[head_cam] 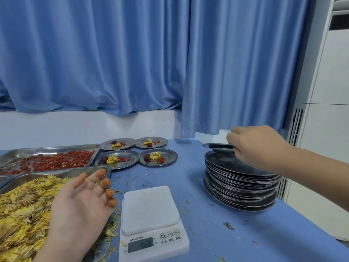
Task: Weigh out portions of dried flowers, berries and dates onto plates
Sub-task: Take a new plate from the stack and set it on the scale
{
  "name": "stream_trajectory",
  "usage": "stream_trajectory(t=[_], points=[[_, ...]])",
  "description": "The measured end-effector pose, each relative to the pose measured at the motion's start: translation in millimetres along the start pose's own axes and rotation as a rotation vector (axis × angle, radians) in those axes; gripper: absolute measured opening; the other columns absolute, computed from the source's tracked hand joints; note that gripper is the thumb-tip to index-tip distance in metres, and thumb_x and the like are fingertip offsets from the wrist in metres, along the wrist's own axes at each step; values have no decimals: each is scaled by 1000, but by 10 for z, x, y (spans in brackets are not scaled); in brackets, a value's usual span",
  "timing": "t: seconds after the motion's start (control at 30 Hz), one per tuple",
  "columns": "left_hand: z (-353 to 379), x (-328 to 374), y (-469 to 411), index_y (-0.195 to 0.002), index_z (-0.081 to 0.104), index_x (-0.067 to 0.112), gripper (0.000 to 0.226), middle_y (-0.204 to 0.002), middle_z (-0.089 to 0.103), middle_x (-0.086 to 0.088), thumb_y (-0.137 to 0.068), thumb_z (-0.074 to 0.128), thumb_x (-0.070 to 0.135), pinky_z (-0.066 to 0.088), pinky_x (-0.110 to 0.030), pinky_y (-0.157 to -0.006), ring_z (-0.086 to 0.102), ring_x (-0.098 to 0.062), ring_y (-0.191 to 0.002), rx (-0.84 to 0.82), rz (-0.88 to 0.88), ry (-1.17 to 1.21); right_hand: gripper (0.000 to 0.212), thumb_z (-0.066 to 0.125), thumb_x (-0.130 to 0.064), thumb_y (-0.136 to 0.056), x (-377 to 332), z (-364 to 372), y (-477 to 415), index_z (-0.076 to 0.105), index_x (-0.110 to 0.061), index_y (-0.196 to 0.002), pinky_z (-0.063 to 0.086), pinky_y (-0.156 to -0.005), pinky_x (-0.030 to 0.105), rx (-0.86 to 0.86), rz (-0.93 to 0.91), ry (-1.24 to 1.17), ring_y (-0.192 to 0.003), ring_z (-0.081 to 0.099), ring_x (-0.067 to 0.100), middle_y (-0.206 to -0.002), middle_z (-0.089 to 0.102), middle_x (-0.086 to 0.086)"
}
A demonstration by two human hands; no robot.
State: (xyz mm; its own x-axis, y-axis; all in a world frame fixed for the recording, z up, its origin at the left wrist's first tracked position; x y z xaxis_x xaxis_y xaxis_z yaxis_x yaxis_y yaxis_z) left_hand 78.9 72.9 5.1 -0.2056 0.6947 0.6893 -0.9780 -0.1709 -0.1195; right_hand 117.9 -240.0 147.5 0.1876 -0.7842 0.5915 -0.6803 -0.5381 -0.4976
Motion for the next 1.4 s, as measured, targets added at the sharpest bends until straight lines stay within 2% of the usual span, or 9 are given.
stream_trajectory(t=[0.1,0.17,0.27,0.43,0.6,0.83,1.03,1.2,1.4], points=[[-21,-3,0,-103,63,16,60,-74,58,0,-50,75,40,34,-32,-65,49,-17,-65,6,5,-14,21,76,-16,-69,-121,-245,39,56,-11,-71,6,-43,20,192,-41,-54,-48,49,27,-64,50,2],[-45,-10,-4,-104,63,16,40,-74,57,0,-71,65,38,33,-32,-66,48,-17,-66,10,10,-14,27,81,-13,-61,-264,-404,66,56,-9,-67,14,-39,20,290,-80,-109,-45,50,27,-61,51,5],[-73,1,-3,-99,64,15,29,-74,57,0,-85,50,38,33,-32,-65,46,-17,-67,46,35,-34,23,77,-6,-63,-613,-562,89,55,-9,-67,31,-35,29,378,-189,-169,-49,50,29,-63,52,7],[-91,86,21,-93,64,15,26,-72,57,1,-77,53,33,33,-30,-62,45,-17,-65,112,112,-63,31,75,2,-54,-1264,-695,219,50,-13,-65,18,-42,27,471,-431,-246,-49,42,24,-61,48,5],[-133,111,36,-90,63,15,26,-70,59,2,-89,43,32,33,-29,-60,43,-15,-63,161,158,-74,21,67,2,-61,-1781,-564,370,54,-13,-66,27,-41,27,496,-578,-331,-51,44,21,-61,50,3],[-147,106,36,-89,62,16,25,-69,59,2,-89,44,32,33,-29,-59,44,-15,-61,181,152,-78,35,36,5,-85,-1972,-435,370,55,-15,-63,36,-45,26,581,-539,-329,-53,48,19,-59,52,1],[-155,95,36,-89,63,15,25,-71,58,2,-88,44,32,33,-30,-58,44,-15,-62,174,138,-79,22,69,-2,-50,-2034,-181,309,61,-18,-63,40,-42,23,372,-488,-367,-48,50,18,-58,53,-3],[-132,89,31,-89,64,15,26,-71,58,1,-88,45,32,34,-29,-57,46,-15,-61,171,132,-86,24,74,-4,-50,-1934,-93,436,62,-18,-64,39,-42,25,298,-424,-429,-48,48,20,-60,53,-2],[-119,70,27,-89,64,15,25,-71,56,0,-90,45,31,34,-28,-56,45,-15,-59,164,122,-90,18,56,-22,-86,-1689,-39,667,66,-14,-74,40,-47,30,308,-282,-662,-53,50,23,-64,53,0]])
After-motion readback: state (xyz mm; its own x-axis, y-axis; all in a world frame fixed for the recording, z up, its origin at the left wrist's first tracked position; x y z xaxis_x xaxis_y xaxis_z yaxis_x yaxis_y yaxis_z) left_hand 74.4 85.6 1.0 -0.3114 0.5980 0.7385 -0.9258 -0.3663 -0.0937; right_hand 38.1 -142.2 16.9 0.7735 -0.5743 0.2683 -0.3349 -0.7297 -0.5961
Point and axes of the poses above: each hand's wrist, its own y-axis away from the middle knuckle, its own z-axis out of the palm, x = y × z, the point moved 9 cm from there along -y, towards the middle knuckle
